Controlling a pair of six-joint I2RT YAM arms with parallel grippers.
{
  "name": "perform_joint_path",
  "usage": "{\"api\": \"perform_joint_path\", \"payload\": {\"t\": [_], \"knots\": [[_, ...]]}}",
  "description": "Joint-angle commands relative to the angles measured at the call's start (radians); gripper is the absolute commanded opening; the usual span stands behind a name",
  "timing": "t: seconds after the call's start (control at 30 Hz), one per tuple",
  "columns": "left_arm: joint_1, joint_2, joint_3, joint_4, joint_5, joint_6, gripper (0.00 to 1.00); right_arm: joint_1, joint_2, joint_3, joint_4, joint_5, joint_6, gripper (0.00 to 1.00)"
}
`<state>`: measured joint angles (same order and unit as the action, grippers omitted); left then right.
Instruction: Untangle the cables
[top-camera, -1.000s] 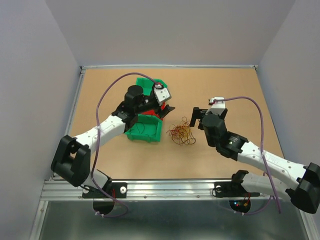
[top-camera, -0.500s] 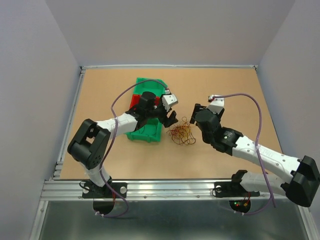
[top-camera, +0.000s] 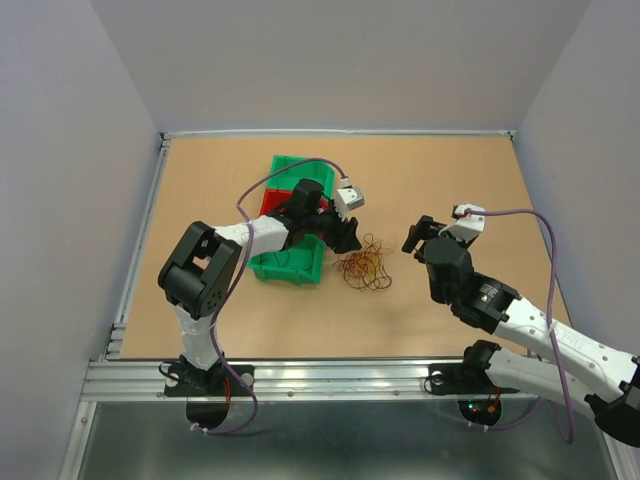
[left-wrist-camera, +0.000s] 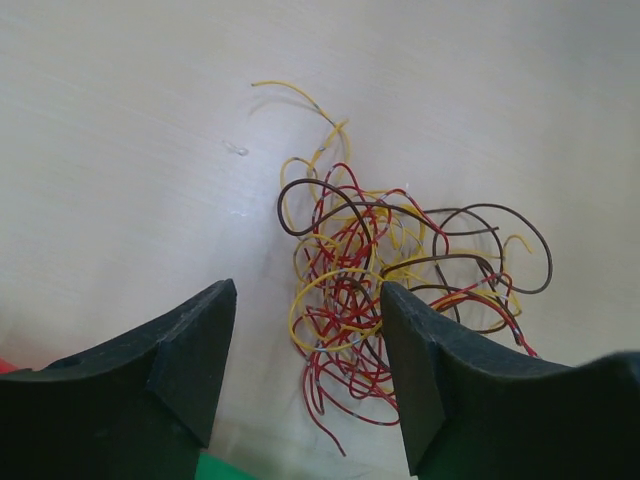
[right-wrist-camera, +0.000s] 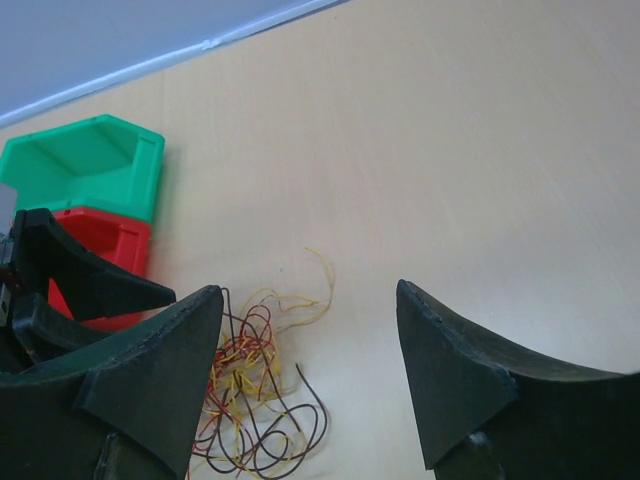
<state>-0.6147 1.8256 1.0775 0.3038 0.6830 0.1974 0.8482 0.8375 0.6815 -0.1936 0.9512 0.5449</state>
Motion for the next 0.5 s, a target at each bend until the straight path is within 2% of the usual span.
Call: {"api": "perform_joint_path", "payload": {"t": [0.0, 0.1, 0.2, 0.23, 0.3, 0.47], "knots": [[-0.008, 0.018, 0.078, -0.074, 0.098, 0.007, 0.62, -0.001, -0.018, -0.023, 0.019, 0.018, -0.013, 0.75], [-0.01, 0.008, 0.072, -0.094, 0.157, 0.028, 0.4, -0.001, -0.028, -0.033, 0.029, -0.002, -0.02, 0.73], [-0.011, -0.003, 0.075, -0.138, 0.211, 0.069, 0.28, -0.001, -0.026, -0.043, 0.037, 0.004, -0.031, 0.72], [-0.013, -0.006, 0.075, -0.147, 0.236, 0.077, 0.14, -0.001, -0.026, -0.045, 0.04, 0.012, -0.034, 0.71], [-0.013, -0.026, 0.062, -0.152, 0.245, 0.108, 0.0, -0.003, -0.015, -0.051, 0.049, 0.017, -0.045, 0.69], [-0.013, -0.104, -0.013, -0.085, 0.231, 0.135, 0.0, -0.001, 0.038, -0.048, 0.088, -0.038, -0.103, 0.66]]}}
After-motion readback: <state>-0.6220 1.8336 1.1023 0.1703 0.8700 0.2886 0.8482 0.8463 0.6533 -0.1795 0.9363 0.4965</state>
